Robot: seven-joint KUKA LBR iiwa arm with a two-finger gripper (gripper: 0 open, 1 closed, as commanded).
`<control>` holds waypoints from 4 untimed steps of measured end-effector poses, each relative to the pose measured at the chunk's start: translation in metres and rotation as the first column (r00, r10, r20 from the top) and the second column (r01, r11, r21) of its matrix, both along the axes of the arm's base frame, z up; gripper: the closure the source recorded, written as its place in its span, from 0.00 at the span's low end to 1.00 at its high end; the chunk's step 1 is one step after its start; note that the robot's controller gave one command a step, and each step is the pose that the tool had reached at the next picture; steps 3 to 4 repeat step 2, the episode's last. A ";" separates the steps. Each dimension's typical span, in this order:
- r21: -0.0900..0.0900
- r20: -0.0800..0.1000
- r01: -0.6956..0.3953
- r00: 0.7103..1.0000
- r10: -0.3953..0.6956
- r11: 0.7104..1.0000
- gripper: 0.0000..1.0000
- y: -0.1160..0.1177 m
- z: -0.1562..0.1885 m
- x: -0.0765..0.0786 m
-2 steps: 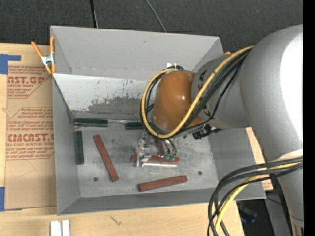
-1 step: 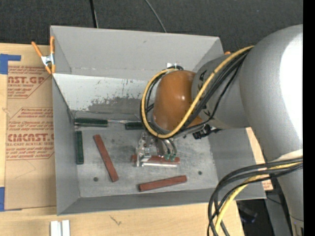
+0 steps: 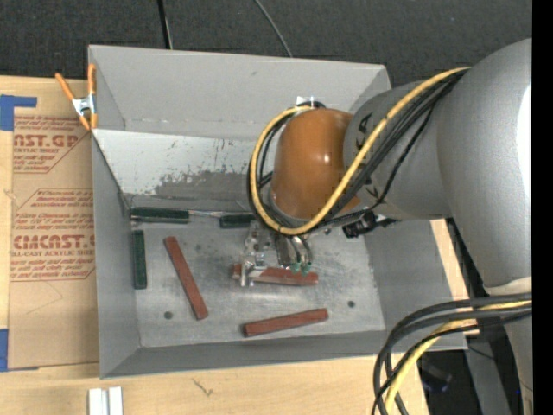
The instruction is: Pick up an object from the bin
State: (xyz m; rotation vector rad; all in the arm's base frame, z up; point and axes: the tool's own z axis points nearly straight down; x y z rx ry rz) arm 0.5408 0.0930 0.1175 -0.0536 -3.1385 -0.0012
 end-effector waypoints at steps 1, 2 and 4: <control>0.001 0.006 -0.001 1.000 0.001 1.000 1.00 0.001 0.025 0.004; 0.000 0.004 -0.004 1.000 0.004 1.000 1.00 0.000 0.130 -0.017; 0.000 0.004 -0.004 1.000 0.004 1.000 1.00 0.000 0.130 -0.017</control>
Offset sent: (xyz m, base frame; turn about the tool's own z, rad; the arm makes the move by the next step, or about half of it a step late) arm -0.0177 -0.0008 0.1307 -0.0031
